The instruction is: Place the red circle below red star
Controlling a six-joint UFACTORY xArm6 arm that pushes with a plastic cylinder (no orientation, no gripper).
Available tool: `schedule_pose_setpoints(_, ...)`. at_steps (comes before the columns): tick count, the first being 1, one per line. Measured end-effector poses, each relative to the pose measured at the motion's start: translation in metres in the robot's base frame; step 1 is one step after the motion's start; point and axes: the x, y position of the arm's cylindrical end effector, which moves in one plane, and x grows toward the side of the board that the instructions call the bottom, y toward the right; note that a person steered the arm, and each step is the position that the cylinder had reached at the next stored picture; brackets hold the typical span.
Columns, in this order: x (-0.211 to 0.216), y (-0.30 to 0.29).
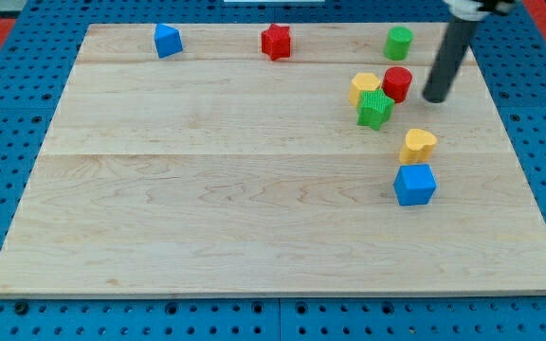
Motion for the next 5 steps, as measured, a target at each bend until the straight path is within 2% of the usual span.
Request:
schedule_pose_setpoints(2,-0.031,-0.049)
schedule_pose_setpoints(3,-0.037,-0.024)
schedule_pose_setpoints(4,-0.049,-0.034)
schedule_pose_setpoints(5,-0.051,-0.073)
